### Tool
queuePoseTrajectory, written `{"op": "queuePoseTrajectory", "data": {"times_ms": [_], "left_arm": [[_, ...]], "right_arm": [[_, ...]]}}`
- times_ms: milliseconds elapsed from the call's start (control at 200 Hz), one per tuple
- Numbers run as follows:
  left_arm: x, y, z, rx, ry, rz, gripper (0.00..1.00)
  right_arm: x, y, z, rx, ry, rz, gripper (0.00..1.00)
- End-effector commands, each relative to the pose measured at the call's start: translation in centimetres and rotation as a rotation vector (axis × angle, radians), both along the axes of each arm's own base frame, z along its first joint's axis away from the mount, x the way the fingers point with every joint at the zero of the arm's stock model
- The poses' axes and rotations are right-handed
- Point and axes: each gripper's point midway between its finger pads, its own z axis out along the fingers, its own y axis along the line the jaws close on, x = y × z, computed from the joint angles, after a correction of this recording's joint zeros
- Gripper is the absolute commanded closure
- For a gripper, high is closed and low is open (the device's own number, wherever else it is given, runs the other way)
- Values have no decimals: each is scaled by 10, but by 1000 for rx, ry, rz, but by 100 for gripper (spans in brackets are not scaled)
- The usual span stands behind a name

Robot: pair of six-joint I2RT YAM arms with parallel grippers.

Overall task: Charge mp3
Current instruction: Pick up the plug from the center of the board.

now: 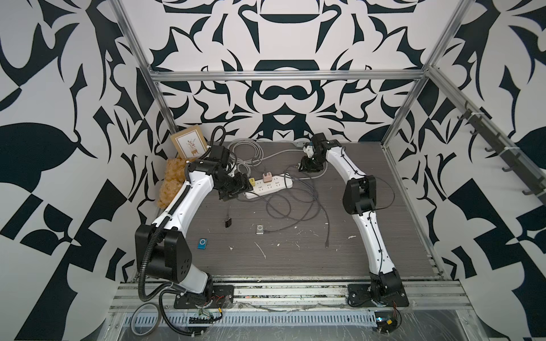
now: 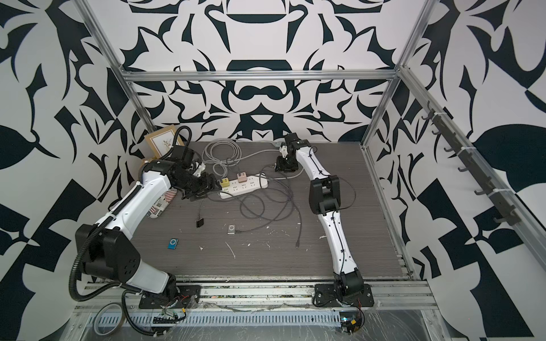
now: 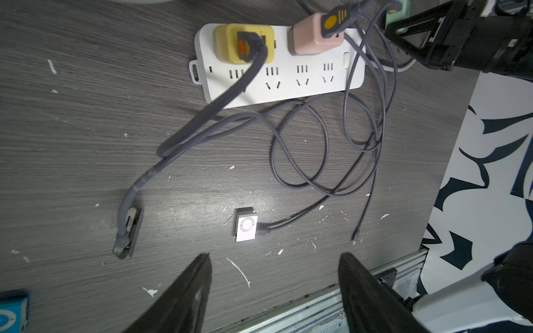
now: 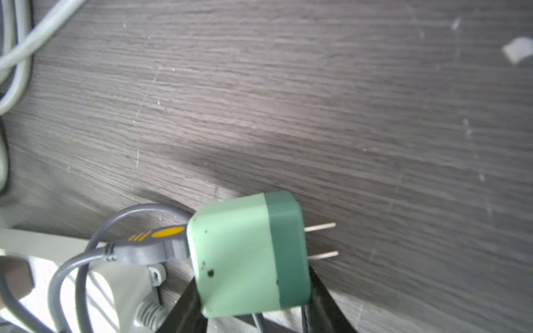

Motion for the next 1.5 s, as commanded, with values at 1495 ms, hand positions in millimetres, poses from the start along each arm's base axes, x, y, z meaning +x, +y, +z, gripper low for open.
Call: {"op": "queuePoseTrajectory", "data": {"times_ms": [1495], "left_arm": [[36, -172, 54, -449, 49, -335, 14]], "right_arm": [[-179, 66, 185, 442, -231, 248, 97]]}}
